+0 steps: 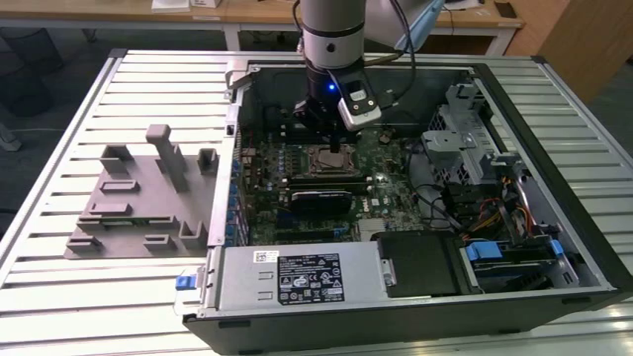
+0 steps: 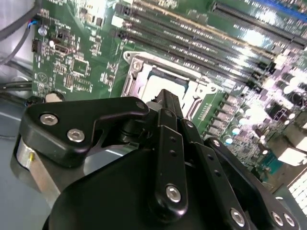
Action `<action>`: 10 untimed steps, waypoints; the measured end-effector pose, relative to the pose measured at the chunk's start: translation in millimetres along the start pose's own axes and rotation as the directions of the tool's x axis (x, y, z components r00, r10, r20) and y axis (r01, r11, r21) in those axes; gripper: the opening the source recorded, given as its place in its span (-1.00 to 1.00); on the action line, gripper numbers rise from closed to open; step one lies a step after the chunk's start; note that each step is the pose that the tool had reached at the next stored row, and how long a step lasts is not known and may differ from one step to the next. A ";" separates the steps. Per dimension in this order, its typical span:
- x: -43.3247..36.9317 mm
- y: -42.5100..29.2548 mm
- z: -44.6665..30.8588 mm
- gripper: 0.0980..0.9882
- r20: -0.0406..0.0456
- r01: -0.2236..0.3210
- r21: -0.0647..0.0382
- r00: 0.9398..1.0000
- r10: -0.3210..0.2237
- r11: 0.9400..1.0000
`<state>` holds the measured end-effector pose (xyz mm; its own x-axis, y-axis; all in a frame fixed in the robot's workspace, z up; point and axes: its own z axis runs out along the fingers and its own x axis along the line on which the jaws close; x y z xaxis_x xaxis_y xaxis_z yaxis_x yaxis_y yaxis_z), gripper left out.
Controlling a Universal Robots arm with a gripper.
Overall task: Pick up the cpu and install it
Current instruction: 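Install the second cpu locking lever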
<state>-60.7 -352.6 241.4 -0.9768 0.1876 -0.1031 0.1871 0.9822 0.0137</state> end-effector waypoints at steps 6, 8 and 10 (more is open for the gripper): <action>-2.2 -11.8 0.1 -0.98 0.000 0.000 0.000 1.000 0.000 1.000; -3.2 -16.5 0.1 -0.98 0.000 0.000 0.000 1.000 0.000 1.000; -4.0 -21.2 0.1 -0.98 0.000 0.000 0.000 1.000 0.000 1.000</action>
<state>-60.7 -374.1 241.4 -0.9768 0.1876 -0.1031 0.1872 0.9822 0.0137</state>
